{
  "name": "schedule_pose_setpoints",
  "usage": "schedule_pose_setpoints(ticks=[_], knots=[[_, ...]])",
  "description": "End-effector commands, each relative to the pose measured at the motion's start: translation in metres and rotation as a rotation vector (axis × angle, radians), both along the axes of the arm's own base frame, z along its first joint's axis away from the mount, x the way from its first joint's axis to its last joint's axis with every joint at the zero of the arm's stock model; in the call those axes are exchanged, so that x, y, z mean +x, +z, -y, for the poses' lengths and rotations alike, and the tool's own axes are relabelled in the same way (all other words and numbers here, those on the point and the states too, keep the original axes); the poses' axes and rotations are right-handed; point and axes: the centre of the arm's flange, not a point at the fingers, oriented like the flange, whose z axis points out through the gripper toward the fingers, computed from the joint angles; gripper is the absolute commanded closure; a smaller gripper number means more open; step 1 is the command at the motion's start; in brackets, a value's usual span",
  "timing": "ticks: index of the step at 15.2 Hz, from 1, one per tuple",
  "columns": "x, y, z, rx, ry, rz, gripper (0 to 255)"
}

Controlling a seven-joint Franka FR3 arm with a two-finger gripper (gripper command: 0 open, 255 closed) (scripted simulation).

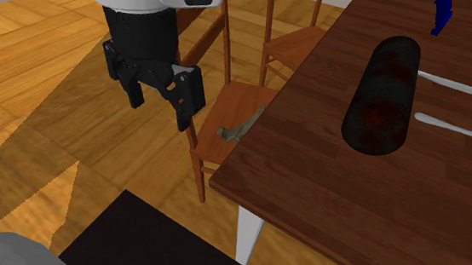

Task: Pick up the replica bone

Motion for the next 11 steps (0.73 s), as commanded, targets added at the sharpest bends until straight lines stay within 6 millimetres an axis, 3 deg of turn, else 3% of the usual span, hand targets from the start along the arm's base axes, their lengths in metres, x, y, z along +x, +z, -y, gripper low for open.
schedule_pose_setpoints(ticks=[1,11], knots=[[0.000,0.000,0.000,0.000,0.000,0.000,0],[0.115,-0.079,-0.010,-0.027,-0.076,-0.057,0]])
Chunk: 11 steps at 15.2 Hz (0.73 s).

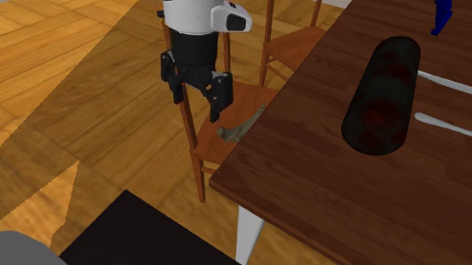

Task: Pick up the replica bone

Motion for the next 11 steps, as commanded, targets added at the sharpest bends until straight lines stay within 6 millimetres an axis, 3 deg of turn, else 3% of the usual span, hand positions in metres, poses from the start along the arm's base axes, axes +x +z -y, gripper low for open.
schedule_pose_setpoints(ticks=[1,11], knots=[[0.024,-0.019,0.000,-0.005,-0.016,-0.011,0],[0.134,-0.105,0.002,-0.032,-0.092,-0.068,0]])
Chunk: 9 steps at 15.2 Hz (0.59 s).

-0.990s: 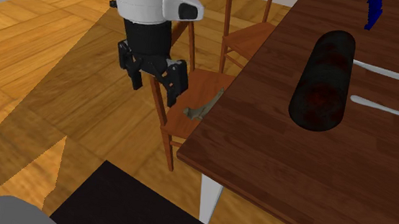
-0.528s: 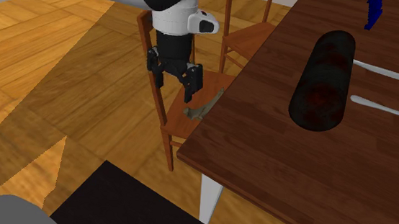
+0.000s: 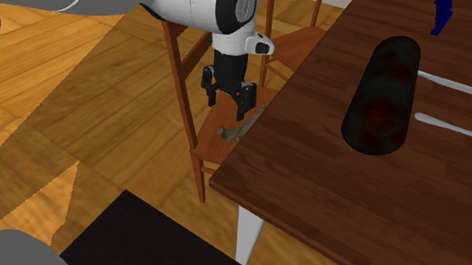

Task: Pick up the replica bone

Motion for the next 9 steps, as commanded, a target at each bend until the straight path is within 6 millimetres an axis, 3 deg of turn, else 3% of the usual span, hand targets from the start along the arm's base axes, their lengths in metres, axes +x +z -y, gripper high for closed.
schedule_pose_setpoints(ticks=[1,9], knots=[[0.021,-0.017,0.005,-0.006,-0.016,-0.011,0],[0.105,-0.091,0.015,-0.027,-0.077,-0.057,0]])
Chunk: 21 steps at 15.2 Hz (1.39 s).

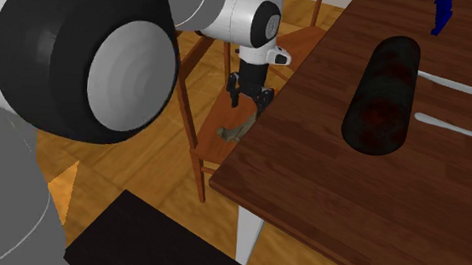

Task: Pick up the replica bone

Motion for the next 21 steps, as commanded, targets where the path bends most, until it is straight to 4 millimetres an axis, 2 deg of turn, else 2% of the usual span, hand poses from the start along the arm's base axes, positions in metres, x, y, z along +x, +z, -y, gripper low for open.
schedule_pose_setpoints(ticks=[1,9,11,12,21], knots=[[0.023,-0.035,-0.001,-0.005,-0.010,-0.039,0],[0.026,-0.077,-0.001,-0.006,-0.012,-0.041,0],[0.026,-0.077,-0.001,-0.006,-0.012,-0.041,0],[0.026,-0.077,-0.001,-0.006,-0.012,-0.041,255],[0.026,-0.077,-0.001,-0.006,-0.012,-0.041,255]])
